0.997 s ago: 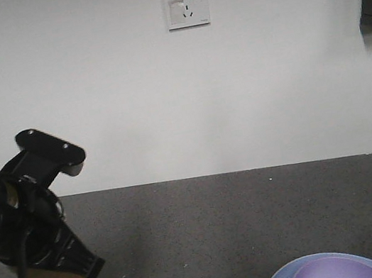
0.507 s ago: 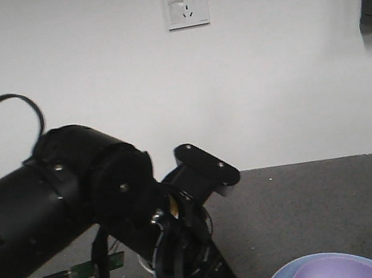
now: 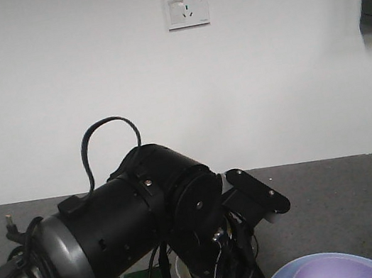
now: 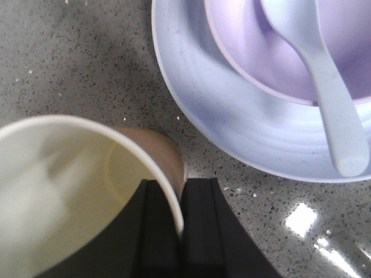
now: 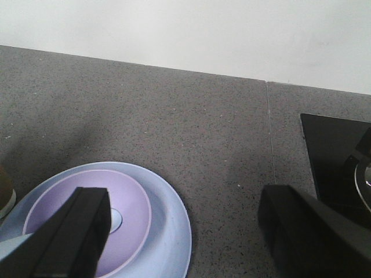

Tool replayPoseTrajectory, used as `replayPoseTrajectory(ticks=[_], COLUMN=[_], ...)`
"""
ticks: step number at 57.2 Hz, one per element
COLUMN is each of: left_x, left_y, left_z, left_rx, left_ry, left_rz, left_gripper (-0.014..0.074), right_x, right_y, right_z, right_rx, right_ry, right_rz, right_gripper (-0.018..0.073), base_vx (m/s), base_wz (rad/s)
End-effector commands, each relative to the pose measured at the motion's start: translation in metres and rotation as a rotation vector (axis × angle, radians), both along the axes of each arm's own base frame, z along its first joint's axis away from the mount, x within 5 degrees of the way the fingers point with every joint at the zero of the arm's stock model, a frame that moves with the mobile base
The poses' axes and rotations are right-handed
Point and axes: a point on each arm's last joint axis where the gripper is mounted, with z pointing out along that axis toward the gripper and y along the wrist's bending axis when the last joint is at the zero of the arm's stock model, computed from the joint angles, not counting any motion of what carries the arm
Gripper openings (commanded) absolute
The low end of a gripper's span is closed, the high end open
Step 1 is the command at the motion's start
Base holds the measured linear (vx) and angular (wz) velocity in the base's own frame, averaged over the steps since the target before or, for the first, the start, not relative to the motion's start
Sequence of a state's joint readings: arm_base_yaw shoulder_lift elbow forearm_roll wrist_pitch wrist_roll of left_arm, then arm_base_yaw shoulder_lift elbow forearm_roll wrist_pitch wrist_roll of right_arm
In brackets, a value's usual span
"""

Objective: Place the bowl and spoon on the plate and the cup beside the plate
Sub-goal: 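Carry the paper cup with the left gripper beside the plate and set it down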

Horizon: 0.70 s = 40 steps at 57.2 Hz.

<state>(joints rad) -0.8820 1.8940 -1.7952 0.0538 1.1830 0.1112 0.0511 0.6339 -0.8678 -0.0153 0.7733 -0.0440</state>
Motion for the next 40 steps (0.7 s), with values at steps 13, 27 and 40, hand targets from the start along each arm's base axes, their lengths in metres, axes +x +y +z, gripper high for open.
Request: replayPoseTrajectory(ticks=[13, 27, 40], left_x=[-0.002, -0.0027, -0.0036], left_y=[0.0017, 0.0026, 0.0065], left_z=[0.0242, 0.0236, 0.0303], left_rx=[-0.073, -0.062, -0.061], left_ry=[-0.067, -0.058, -0.085], left_rz=[-0.004, -0.003, -0.003], left_gripper=[0.0109, 0.0393, 0.0538], right_x=[0.0027, 0.0027, 0.0027], right_y=[0.0016, 0.0016, 0.0016], right_z=[0.0151, 0.0151, 0.0151], right_rx=[0.025, 0.025, 0.025], right_ry=[-0.097, -0.097, -0.097], right_rz=[0.009, 0.009, 0.009], right_gripper=[0.0585, 0.0585, 0.0585], base_vx=[0.0, 0.0, 0.0], base_wz=[0.0, 0.0, 0.0])
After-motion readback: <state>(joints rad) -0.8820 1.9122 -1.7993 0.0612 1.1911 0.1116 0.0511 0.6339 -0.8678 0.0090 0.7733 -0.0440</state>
